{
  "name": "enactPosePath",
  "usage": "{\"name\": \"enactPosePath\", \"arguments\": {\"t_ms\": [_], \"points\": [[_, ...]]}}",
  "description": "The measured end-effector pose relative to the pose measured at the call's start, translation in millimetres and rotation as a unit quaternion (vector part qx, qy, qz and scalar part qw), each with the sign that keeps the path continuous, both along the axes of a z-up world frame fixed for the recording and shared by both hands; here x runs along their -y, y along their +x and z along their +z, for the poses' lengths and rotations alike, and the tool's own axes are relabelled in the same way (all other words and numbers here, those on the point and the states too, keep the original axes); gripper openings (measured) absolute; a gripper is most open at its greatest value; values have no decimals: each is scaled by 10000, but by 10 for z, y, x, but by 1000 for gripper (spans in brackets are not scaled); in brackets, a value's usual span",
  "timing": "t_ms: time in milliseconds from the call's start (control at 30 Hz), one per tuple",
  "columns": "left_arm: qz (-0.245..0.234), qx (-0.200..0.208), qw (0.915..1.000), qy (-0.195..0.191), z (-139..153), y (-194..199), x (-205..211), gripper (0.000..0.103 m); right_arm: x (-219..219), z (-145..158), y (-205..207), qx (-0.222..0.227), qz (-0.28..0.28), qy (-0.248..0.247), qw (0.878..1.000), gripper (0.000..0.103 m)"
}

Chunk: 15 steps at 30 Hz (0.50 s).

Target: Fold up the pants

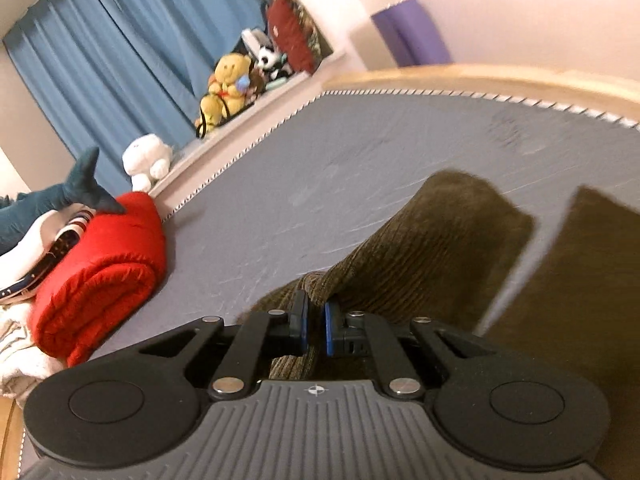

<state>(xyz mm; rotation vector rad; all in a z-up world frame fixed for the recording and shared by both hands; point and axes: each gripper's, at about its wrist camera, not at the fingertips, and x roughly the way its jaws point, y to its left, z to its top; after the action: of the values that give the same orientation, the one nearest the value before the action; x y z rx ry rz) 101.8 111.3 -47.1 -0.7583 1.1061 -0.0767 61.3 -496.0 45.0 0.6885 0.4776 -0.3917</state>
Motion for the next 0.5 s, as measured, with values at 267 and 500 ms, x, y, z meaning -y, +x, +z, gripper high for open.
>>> {"name": "enactPosePath", "arguments": {"t_ms": [267, 500], "points": [[-119, -71, 9999, 91, 8, -12, 26, 69, 464, -624, -1217, -1327, -1578, 914, 9742, 25], [-159, -89, 9997, 167, -2, 34, 106, 70, 723, -360, -1020, -185, -1129, 335, 9929, 49]]}}
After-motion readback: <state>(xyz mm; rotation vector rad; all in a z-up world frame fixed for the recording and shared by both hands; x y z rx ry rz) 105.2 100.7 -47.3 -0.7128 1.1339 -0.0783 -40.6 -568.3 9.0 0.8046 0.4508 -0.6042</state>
